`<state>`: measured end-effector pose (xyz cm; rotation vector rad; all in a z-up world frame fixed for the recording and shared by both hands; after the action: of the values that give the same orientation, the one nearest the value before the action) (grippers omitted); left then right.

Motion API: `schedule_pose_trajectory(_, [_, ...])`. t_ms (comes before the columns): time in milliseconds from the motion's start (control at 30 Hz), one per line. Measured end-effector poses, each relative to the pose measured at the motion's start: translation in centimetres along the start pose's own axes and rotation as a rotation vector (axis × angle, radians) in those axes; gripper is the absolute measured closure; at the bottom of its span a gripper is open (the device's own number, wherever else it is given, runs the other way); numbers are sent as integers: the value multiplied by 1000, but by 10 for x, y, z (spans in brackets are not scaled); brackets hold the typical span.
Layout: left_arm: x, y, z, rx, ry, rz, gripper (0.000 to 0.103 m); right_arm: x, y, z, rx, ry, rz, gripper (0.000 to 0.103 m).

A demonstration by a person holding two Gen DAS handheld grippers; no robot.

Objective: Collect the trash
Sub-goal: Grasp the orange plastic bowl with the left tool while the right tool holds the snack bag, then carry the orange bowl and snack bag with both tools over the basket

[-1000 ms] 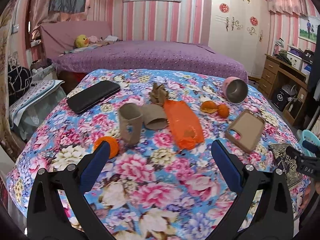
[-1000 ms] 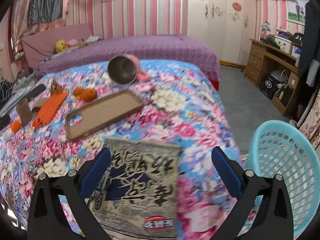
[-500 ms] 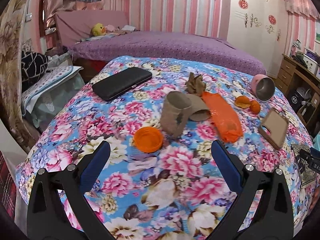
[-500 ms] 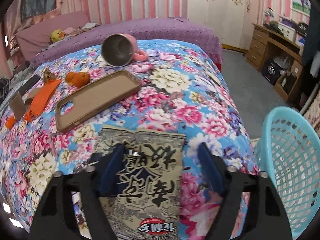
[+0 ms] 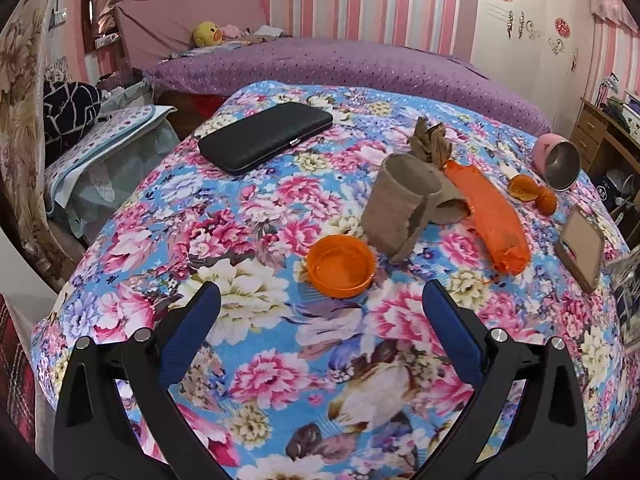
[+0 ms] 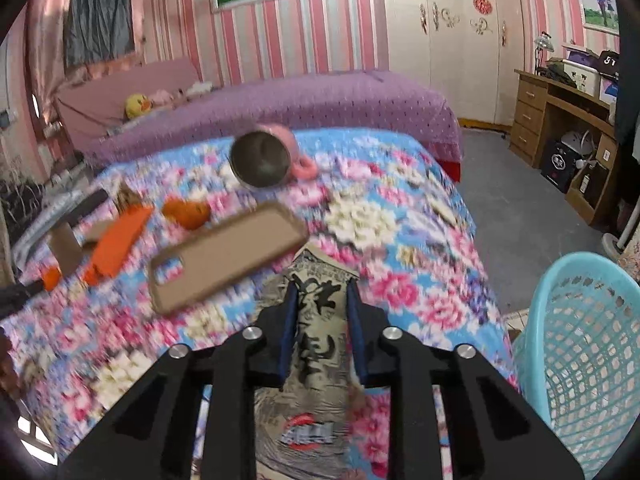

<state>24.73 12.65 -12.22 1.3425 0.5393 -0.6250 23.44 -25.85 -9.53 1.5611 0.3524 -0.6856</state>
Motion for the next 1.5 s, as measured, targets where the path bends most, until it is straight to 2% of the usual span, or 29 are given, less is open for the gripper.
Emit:
schedule_pose_trajectory(133, [11, 2, -4, -2, 12, -21, 8, 2, 7, -4, -3, 27, 11, 80])
schedule_pose_trajectory(233, [19, 6, -5, -15, 5, -34, 19, 6, 7, -7, -3, 40, 5, 80])
schedule_pose_trajectory(400, [31, 10, -1, -3, -3, -58, 41, 7, 7, -8, -15, 55, 5, 80])
schedule_pose_trajectory(500, [34, 10, 3, 13, -12, -68, 64, 7, 6, -6, -19, 56, 4, 80])
schedule_pose_trajectory(667, [29, 10, 8, 43, 7, -48, 64, 5, 6, 3, -3, 58, 5, 80])
schedule_pose_trajectory(767, [18, 12, 11, 55, 28, -19, 64, 1, 6, 8, 1, 59, 14, 80])
schedule_pose_trajectory(933, [-4, 19, 27, 59, 20, 44, 64, -5, 9, 18, 15, 60, 32, 81])
schedule_pose_trajectory(1100, [-16, 25, 57, 85, -8, 85, 64, -10, 11, 27, 15, 59, 44, 82])
schedule_pose_trajectory(1500, [-13, 24, 129, 121, -85, 103, 64, -12, 14, 46, 33, 57, 58, 83])
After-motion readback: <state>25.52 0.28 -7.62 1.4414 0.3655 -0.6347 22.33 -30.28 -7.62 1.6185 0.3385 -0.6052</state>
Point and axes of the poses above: each gripper's, at about its wrist camera, not at the fingertips, and x roughly the way its jaws point, z to its right, y to its top, the point moved 9 cm from there along x, roughly the way its jaws point, and after that the axes turned 11 degrees about -y, right-handed, at the moved point
